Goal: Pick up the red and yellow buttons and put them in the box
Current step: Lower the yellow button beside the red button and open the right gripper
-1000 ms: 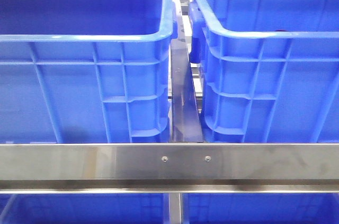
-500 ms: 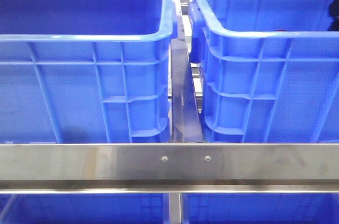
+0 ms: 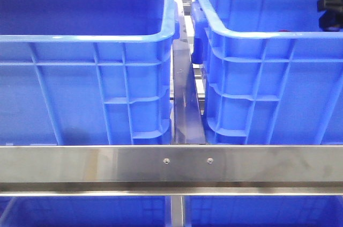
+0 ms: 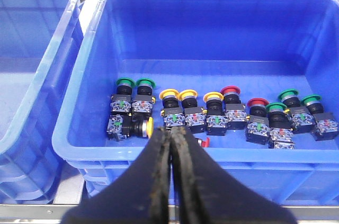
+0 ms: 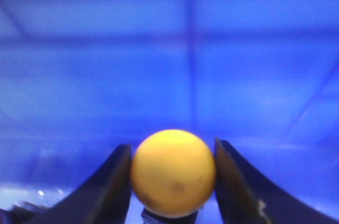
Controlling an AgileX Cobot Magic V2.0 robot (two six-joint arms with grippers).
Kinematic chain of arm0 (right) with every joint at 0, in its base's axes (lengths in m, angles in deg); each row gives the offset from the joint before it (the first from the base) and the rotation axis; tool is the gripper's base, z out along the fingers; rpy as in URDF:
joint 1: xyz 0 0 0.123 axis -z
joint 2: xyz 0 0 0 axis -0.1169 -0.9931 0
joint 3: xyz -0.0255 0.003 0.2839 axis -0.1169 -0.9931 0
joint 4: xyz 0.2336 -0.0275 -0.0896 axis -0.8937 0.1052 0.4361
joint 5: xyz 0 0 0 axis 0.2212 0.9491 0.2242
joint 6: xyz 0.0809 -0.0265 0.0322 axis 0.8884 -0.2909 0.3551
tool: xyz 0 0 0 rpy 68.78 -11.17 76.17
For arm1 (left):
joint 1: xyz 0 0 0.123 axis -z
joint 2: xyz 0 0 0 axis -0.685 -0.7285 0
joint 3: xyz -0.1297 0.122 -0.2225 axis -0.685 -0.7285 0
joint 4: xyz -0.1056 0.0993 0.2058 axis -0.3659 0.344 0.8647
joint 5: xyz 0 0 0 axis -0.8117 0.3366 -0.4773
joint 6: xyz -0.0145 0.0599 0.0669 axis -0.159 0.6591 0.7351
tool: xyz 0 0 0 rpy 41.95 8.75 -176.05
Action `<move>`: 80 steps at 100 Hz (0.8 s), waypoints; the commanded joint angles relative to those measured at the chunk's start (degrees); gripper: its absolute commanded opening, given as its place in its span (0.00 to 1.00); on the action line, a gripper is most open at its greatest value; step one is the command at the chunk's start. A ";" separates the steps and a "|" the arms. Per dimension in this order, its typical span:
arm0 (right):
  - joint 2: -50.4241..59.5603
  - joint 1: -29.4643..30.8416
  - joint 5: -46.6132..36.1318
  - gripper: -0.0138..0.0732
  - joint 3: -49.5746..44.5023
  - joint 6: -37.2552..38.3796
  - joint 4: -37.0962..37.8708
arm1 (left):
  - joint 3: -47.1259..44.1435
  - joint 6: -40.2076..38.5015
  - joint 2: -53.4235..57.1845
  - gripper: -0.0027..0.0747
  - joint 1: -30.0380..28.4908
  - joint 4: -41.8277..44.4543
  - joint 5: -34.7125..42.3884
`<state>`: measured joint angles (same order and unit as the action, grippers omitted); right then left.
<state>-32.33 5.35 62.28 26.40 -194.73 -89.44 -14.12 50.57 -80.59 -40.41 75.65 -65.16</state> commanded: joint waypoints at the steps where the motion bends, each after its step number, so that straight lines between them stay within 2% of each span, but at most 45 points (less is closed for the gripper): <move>1: 1.70 0.31 2.63 0.36 1.95 -0.87 -6.07 | 1.38 -0.51 -0.47 0.01 -0.25 -0.06 4.10; 22: 0.62 0.31 2.91 0.39 1.89 -0.87 -6.07 | 1.38 -0.51 -0.47 0.01 -0.25 -0.06 4.10; 29: 0.68 0.31 3.68 0.46 1.89 -0.87 -6.07 | 1.38 -0.51 -0.47 0.01 -0.25 -0.06 4.10; 41: 0.73 0.31 4.48 0.65 1.89 -0.81 -6.07 | 1.38 -0.51 -0.47 0.01 -0.25 -0.06 4.10; 51: 0.85 0.31 5.05 0.74 1.89 -0.76 -6.07 | 1.38 -0.51 -0.47 0.01 -0.25 -0.06 4.10; 80: 4.28 0.31 4.94 0.75 1.79 -0.70 -6.07 | 1.38 -0.51 -0.47 0.01 -0.25 -0.06 4.10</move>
<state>-33.40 5.35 64.63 26.87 -194.73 -89.80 -14.12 50.57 -80.59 -40.41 75.65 -65.16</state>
